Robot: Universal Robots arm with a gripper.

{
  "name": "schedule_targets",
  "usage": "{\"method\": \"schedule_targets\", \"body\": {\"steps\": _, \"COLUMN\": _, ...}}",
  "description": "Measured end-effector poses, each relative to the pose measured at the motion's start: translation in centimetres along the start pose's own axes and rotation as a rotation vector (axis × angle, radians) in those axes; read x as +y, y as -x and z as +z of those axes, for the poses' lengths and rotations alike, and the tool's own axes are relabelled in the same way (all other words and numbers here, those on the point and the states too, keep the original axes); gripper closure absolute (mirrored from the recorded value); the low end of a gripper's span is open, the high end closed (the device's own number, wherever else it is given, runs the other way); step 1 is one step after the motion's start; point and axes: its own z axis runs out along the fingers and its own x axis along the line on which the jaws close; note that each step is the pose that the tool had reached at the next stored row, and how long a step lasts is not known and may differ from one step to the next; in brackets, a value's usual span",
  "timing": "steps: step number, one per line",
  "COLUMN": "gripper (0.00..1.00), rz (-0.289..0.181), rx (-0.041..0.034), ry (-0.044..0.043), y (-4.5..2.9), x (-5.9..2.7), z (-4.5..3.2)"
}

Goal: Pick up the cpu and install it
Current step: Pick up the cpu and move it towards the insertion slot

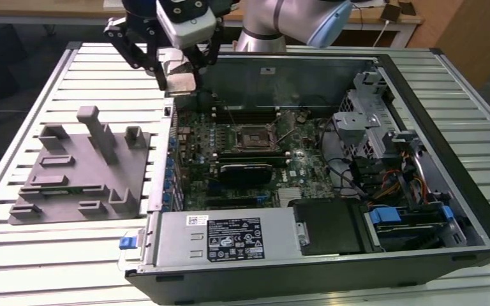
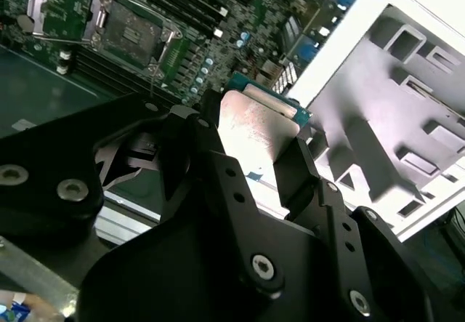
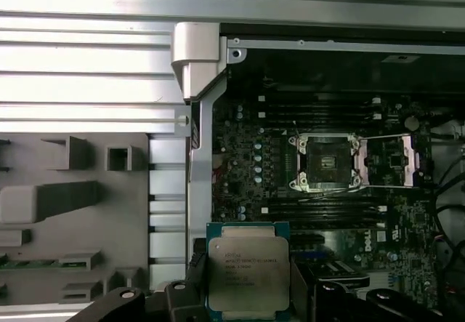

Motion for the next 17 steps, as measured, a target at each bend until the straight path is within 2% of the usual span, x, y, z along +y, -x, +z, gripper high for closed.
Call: {"method": "schedule_targets", "body": {"steps": 17, "gripper": 0.46, "rz": 0.0, "rx": 0.0001, "ry": 0.0, "y": 4.34, "x": 0.06, "z": 0.31}}
